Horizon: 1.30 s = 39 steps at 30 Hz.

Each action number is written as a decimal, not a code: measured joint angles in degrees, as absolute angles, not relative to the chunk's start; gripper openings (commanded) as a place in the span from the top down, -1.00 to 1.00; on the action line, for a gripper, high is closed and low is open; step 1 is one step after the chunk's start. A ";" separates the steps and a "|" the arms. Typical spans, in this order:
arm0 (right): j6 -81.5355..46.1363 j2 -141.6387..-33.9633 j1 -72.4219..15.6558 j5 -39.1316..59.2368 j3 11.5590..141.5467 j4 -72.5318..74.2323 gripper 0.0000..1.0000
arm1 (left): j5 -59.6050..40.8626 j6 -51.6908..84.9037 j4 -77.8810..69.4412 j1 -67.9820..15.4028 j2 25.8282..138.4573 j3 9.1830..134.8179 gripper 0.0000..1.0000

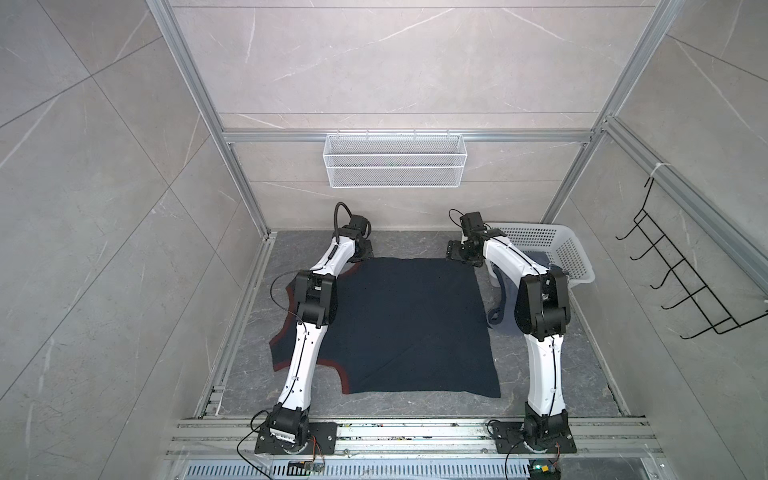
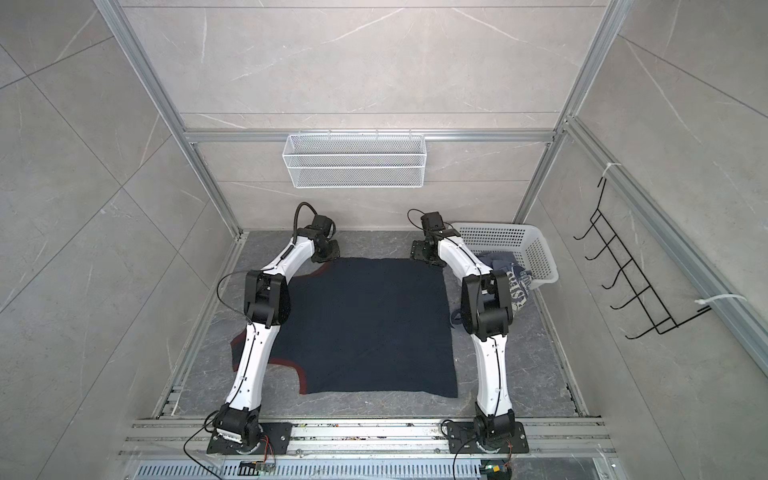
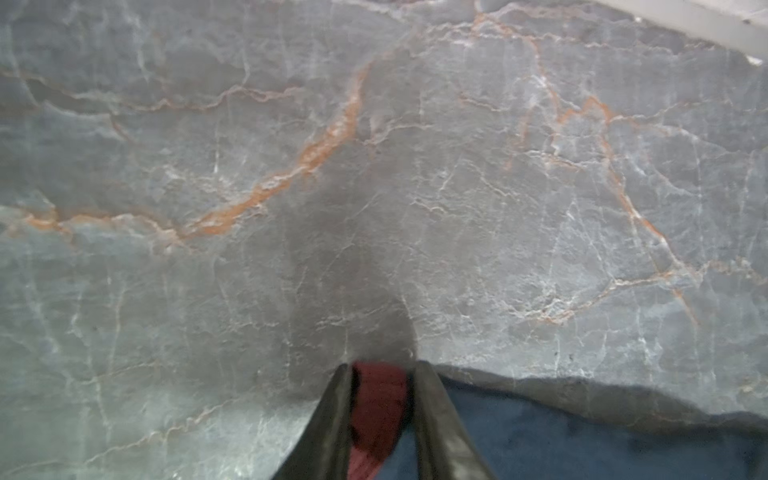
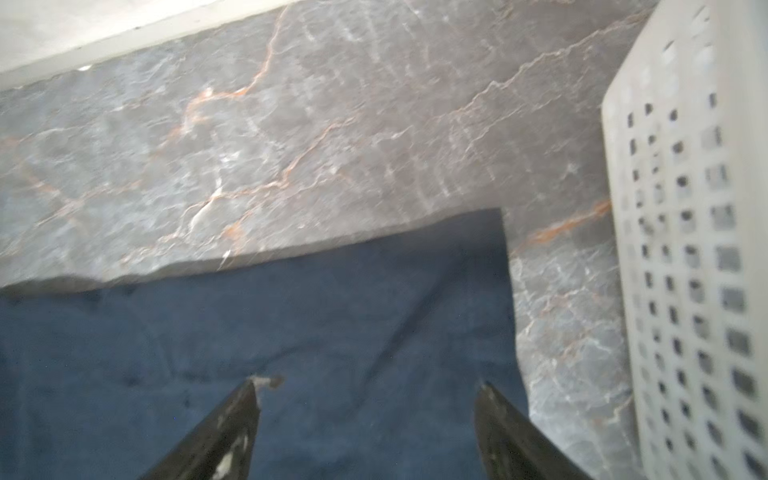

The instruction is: Fold and stack the tank tops

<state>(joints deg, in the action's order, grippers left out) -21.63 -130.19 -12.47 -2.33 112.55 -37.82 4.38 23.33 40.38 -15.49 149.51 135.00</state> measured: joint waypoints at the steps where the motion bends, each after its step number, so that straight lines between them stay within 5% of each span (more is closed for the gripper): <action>1: -21.98 -131.85 -12.27 -2.42 114.80 -38.81 -0.60 | 4.32 23.22 39.09 -15.33 148.66 133.25 0.62; 9: -24.60 -145.84 -11.86 -3.75 133.95 -46.94 -0.35 | 3.14 22.39 33.15 -13.21 143.02 122.50 0.85; 27: -24.93 -160.03 -11.88 -6.24 157.80 -54.30 -0.10 | 2.42 22.00 30.15 -11.09 139.68 116.42 0.88; 39: -25.08 -161.21 -11.86 -7.33 157.86 -54.46 0.72 | 2.15 21.85 30.15 -11.00 139.68 116.42 0.93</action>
<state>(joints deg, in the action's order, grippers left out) -25.08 -161.21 -11.86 -7.33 157.86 -54.46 2.15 21.85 30.15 -11.00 139.68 116.42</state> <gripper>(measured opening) 0.183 0.083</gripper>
